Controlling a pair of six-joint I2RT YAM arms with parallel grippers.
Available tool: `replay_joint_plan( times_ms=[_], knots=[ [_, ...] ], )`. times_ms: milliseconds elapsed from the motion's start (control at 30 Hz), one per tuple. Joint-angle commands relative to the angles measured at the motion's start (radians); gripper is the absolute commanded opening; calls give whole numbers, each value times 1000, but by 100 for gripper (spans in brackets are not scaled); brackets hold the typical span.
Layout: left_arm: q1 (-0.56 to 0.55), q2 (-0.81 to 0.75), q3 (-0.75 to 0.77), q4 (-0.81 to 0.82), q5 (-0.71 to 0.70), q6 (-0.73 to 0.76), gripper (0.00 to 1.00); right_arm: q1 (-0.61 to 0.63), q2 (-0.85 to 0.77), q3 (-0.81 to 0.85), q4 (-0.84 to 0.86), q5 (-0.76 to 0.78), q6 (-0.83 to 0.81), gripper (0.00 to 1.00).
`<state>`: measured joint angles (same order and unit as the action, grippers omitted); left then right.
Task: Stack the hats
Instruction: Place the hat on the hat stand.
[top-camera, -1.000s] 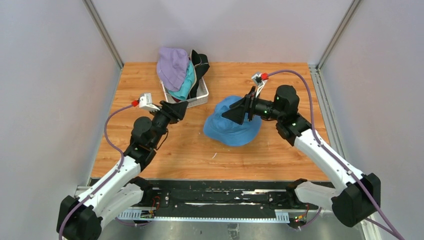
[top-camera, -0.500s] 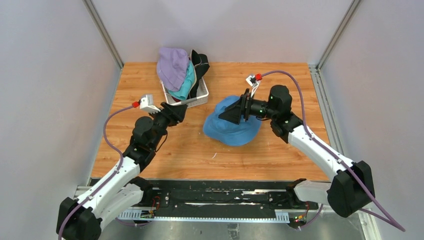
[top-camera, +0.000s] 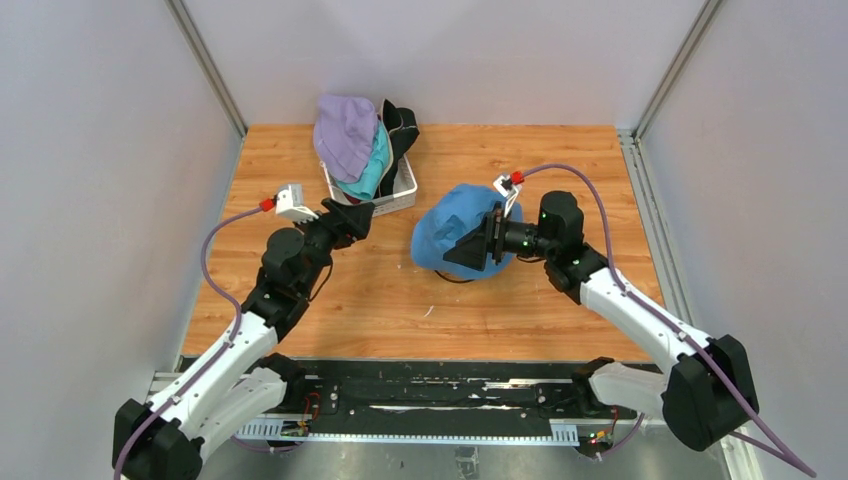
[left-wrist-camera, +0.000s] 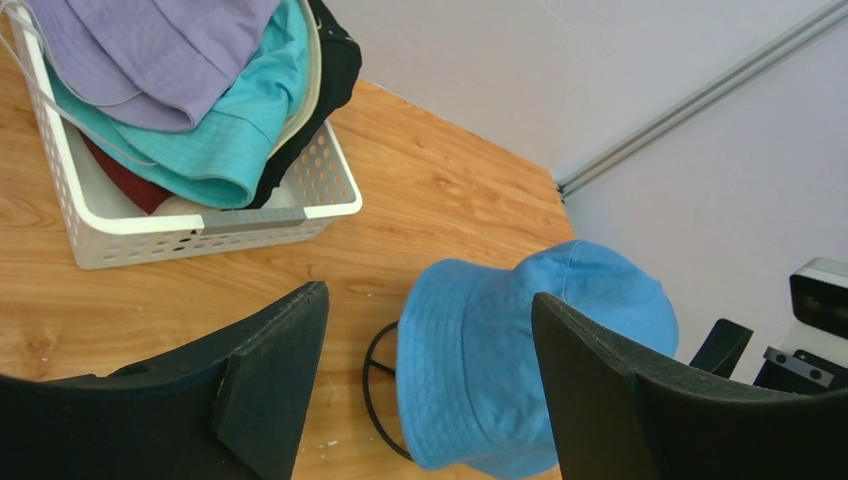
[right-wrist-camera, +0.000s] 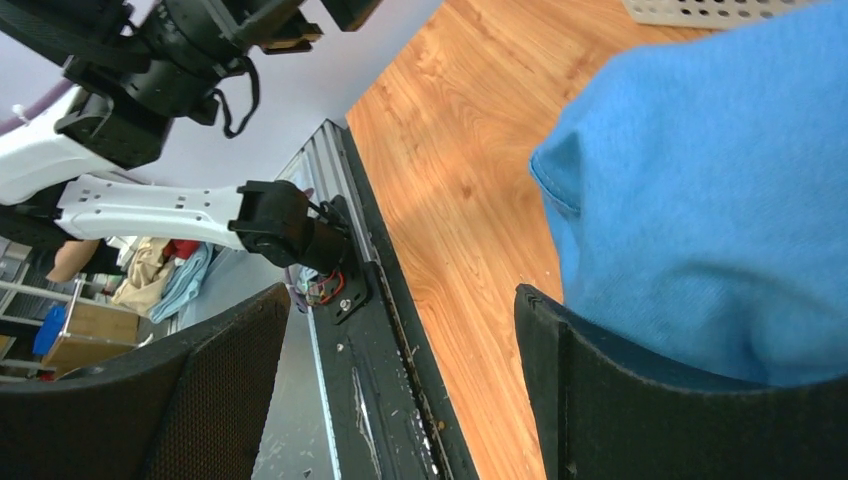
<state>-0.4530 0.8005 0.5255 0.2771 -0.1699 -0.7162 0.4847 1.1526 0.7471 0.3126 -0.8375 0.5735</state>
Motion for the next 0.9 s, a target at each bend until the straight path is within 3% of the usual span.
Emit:
replay_joint_plan(
  times_ms=[0,133,300,500,867],
  knots=[
    [6,2,31,-12,-8,1,80,16,-52,-9,-92,42,-50,82],
    [5,15,35,-11,4,-9,81,15,-109,28,-165,66,-83,82],
    [6,25,48,-11,23,-18,79,-8,-178,84,-371,204,-211,83],
    [0,97,68,-8,71,-31,75,-90,-255,120,-440,242,-244,83],
    [-215,343,137,70,46,-31,75,-92,-187,255,-544,593,-306,84]
  ],
)
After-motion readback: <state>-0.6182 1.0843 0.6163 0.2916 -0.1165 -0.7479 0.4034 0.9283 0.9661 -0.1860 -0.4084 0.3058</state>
